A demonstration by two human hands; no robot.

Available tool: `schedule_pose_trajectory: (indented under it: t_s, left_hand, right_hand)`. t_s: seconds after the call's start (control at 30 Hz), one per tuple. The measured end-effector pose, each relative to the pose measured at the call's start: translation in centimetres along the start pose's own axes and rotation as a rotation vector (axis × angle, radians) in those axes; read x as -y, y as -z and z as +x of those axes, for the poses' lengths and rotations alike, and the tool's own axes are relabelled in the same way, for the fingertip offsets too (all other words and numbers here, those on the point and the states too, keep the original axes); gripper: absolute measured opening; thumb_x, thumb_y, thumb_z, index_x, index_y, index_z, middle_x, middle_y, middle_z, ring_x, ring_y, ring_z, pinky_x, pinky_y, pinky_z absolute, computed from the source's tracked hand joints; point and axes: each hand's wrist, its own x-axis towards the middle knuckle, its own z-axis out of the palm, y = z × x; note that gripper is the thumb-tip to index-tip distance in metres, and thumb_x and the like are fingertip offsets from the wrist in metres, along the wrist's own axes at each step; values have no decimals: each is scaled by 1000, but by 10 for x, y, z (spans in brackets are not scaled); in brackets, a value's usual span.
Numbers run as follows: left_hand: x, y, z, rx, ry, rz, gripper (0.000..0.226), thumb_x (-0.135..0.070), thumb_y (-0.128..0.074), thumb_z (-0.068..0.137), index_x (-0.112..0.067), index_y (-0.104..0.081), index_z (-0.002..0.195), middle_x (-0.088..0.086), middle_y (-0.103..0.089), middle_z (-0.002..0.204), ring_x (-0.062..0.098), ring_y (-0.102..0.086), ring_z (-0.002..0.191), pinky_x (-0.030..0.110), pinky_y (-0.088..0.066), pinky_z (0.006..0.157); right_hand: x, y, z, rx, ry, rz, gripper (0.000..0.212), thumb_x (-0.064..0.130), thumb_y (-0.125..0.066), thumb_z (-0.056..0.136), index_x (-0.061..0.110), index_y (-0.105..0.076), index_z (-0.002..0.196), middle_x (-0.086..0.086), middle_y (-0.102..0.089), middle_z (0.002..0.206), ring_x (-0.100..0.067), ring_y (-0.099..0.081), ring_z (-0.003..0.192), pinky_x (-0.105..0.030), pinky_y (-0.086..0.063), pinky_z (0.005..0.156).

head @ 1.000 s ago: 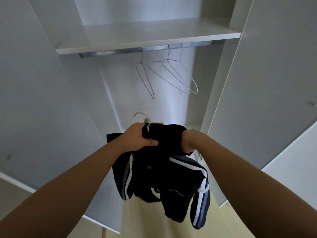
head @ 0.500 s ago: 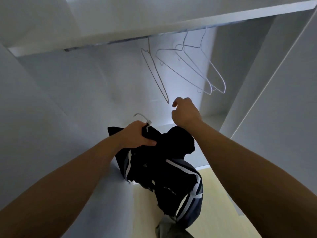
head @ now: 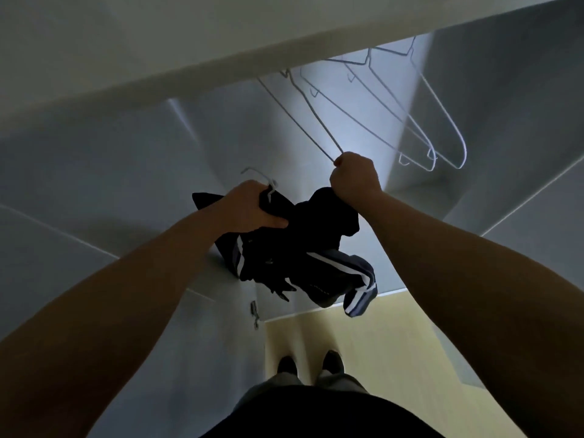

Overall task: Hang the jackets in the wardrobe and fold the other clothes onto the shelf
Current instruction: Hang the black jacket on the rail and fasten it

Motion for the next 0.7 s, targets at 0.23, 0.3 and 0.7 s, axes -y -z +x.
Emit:
schedule_pose_trajectory:
  t_s: [0.23, 0.3, 0.7]
  left_hand:
    - [-22, 30, 47, -50, -93, 32, 32, -27, -88, 77, -13, -63, 62, -15, -60, 50, -3, -58, 49, 12, -43, 49]
    - [-29, 37, 58, -37, -128, 18, 27, -23, -88, 78, -23, -65, 65, -22, -63, 54, -8, -59, 52, 7, -42, 51]
    - [-44, 47, 108, -61, -237, -95, 18, -17, -87, 79, -12, -78, 94, 0, -76, 90, 7, -71, 84, 22, -55, 80]
  right_hand:
    - [-29, 33, 20, -90, -142, -83, 32, 6, -52, 91, 3, -61, 122, -20, -65, 114, -36, -66, 101, -37, -54, 82]
    - [-38, 42, 23, -99, -193, -124, 34, 7, -53, 90, 3, -60, 124, -19, -65, 116, -35, -65, 103, -37, -55, 85]
    - [-76, 89, 42, -120, -436, -200, 48, 14, -47, 92, -6, -47, 136, -24, -55, 136, -38, -57, 125, -33, -47, 84]
